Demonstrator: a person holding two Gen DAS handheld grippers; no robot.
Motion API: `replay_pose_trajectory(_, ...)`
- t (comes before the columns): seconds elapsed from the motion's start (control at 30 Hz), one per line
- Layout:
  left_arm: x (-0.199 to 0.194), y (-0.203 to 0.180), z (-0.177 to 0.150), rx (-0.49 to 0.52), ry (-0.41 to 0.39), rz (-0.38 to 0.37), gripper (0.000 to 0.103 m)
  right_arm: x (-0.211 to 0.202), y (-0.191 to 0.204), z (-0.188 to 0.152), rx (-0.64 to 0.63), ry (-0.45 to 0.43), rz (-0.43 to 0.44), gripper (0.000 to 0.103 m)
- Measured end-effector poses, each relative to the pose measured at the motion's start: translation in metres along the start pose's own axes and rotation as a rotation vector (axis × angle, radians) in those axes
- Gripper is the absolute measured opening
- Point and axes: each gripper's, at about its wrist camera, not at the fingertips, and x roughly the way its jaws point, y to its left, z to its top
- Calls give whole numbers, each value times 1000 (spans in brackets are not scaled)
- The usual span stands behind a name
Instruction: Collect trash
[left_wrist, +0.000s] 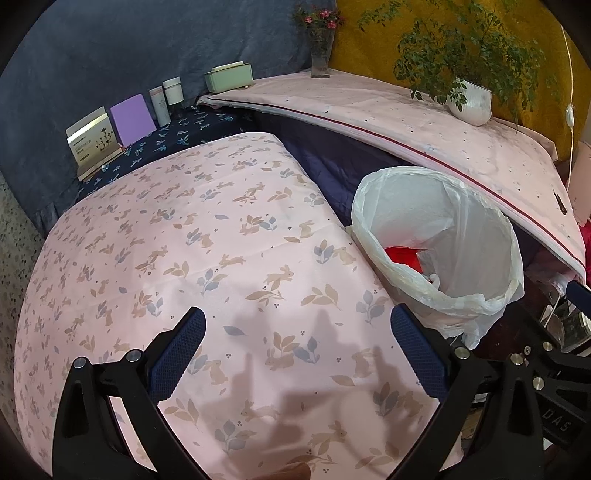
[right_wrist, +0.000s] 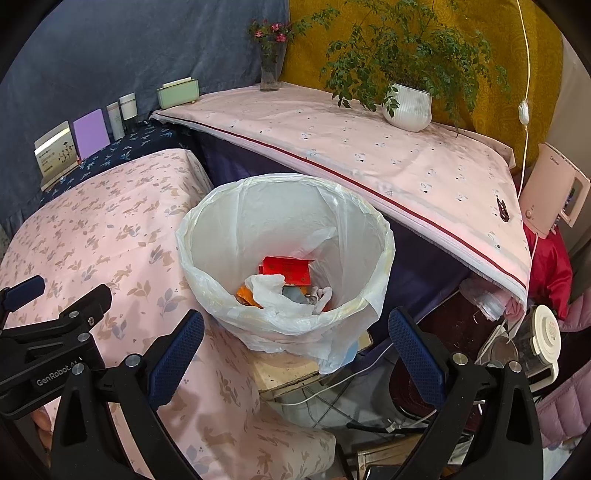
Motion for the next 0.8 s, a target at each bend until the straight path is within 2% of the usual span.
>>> replay_pose_trajectory(0.8,0,-5,-6,1,2,1,96,0,1,-3,-1,5,-5,96)
